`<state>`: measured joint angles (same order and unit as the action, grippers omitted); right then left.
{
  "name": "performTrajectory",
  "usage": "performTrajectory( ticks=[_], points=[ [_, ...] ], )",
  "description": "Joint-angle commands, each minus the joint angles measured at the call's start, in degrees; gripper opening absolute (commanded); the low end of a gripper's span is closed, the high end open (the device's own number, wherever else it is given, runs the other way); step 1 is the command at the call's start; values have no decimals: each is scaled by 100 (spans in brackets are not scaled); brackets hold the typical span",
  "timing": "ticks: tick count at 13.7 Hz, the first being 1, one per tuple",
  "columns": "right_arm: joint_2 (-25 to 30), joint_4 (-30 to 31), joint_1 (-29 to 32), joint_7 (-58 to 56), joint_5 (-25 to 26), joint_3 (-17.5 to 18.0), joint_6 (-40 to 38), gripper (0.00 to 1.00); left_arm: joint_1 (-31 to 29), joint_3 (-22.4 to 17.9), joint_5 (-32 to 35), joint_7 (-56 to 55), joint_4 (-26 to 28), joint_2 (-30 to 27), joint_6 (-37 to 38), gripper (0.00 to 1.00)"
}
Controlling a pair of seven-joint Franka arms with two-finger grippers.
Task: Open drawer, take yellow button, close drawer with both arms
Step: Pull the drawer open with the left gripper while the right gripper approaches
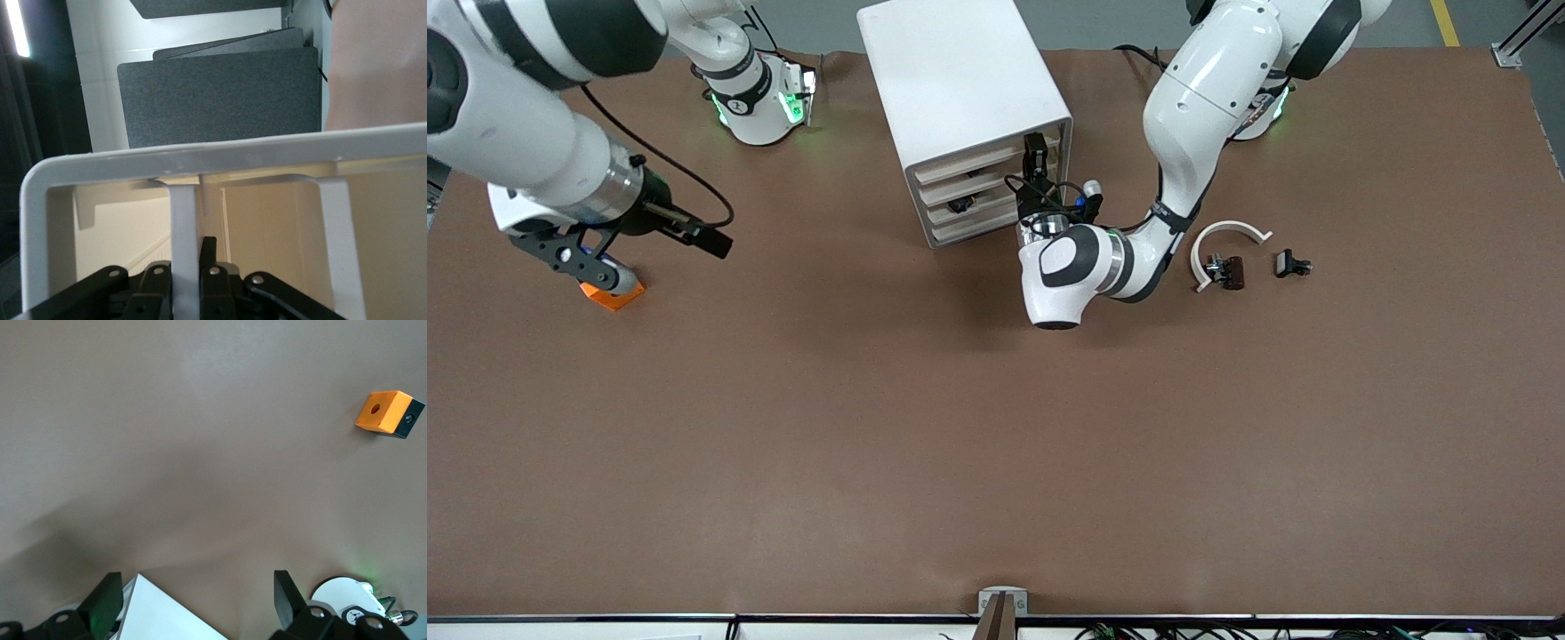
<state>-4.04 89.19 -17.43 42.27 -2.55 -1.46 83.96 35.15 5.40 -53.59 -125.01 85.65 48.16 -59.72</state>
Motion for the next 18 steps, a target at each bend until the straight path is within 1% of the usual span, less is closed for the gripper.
performTrajectory(
  ticks=[1,4,7,9,11,13,15,17,18],
  points=[
    [123,-322,-129,132,-97,-48,-152,100,19,5,-108,64,57,-61,30,0],
    [79,-384,-112,132,-115,-91,506,100,-130,-13,-100,64,40,-52,30,0],
    [79,-376,160,132,-115,-109,481,100,-332,-74,-38,56,-4,-26,30,0],
    [88,-358,118,298,-115,-74,333,100,-569,-83,-12,47,-22,-26,21,0],
    [105,-358,-267,1304,-88,-65,332,100,-772,-83,-12,21,-31,-43,21,0],
    [132,-349,-462,1852,-158,-57,314,100,-948,-83,-11,12,-83,-61,13,0],
    [106,-375,-795,2484,-351,-65,393,100,-1141,-92,-29,3,-171,-69,-22,0],
    [88,-376,-1164,2855,-361,-65,533,100,-1352,-92,-73,3,-285,-69,-128,0],
    [88,-376,-1322,3222,-387,-65,586,100,-1440,-92,-99,3,-286,-69,-163,0]
  ],
)
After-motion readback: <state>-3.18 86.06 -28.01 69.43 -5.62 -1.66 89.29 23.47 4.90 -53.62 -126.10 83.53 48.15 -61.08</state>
